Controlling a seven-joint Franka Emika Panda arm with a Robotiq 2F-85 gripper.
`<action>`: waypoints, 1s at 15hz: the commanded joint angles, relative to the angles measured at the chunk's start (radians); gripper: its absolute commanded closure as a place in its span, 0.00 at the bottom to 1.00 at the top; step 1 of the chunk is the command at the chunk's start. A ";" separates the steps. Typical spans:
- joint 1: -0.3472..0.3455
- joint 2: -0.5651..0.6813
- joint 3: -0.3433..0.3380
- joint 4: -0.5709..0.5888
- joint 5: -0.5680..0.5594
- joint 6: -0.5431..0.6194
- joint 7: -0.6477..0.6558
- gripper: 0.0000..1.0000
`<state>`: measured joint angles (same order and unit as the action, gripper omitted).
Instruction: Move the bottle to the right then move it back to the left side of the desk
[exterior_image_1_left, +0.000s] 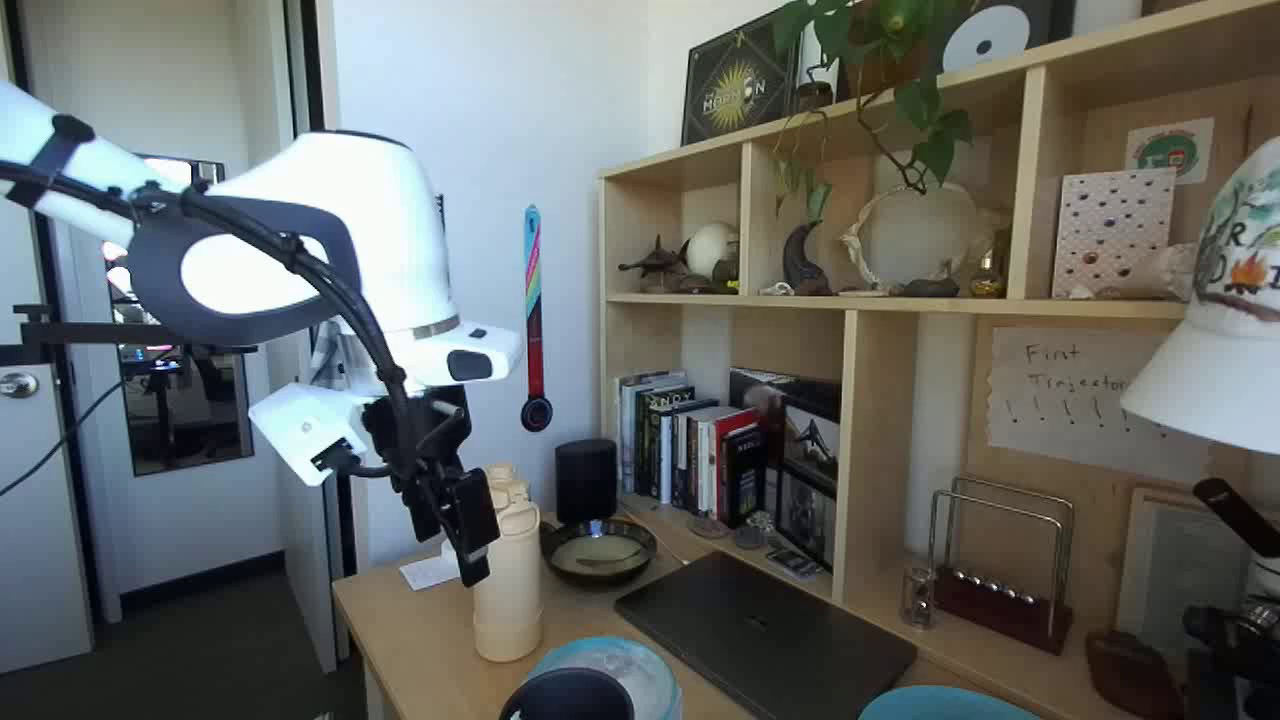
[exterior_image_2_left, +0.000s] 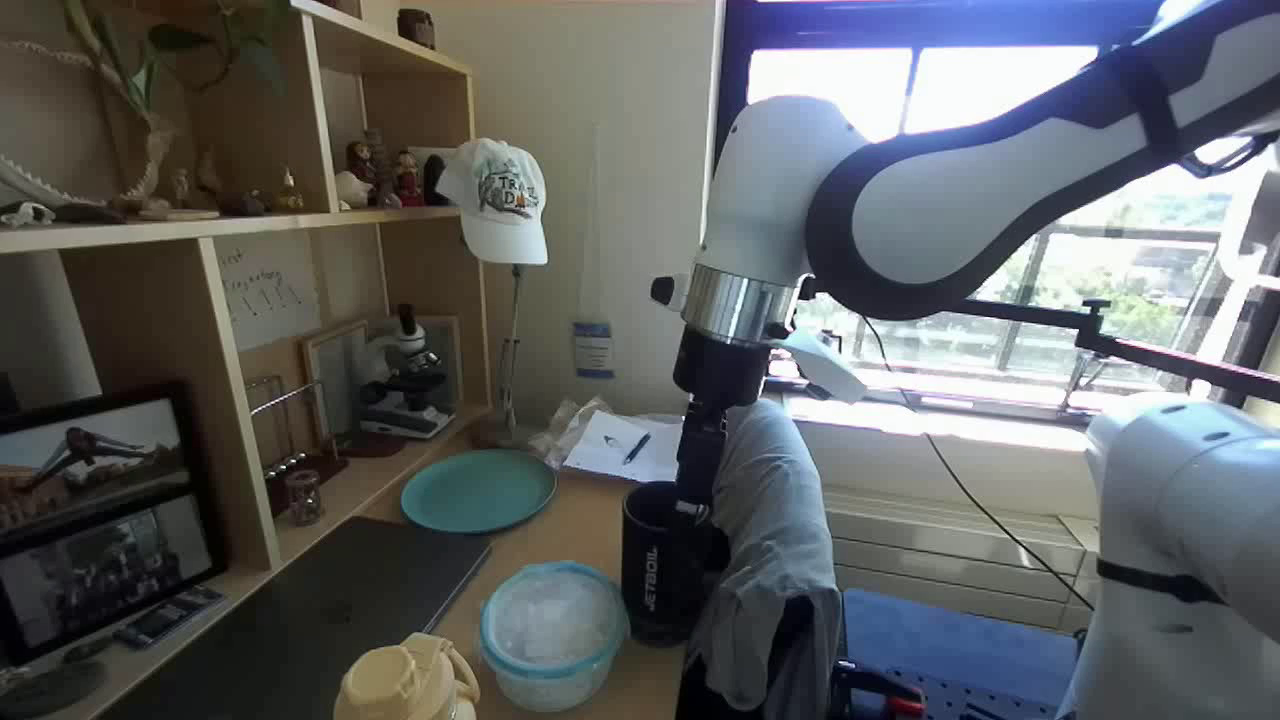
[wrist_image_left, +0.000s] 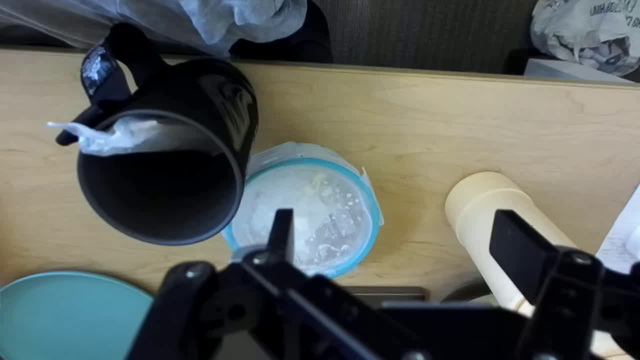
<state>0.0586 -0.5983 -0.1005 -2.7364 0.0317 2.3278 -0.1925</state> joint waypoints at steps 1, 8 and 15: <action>-0.007 0.000 0.008 0.002 0.006 -0.003 -0.004 0.00; 0.042 0.165 0.121 0.178 0.006 -0.034 0.082 0.00; 0.083 0.387 0.292 0.409 -0.057 -0.026 0.260 0.00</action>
<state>0.1289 -0.3183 0.1502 -2.4383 0.0048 2.3242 0.0065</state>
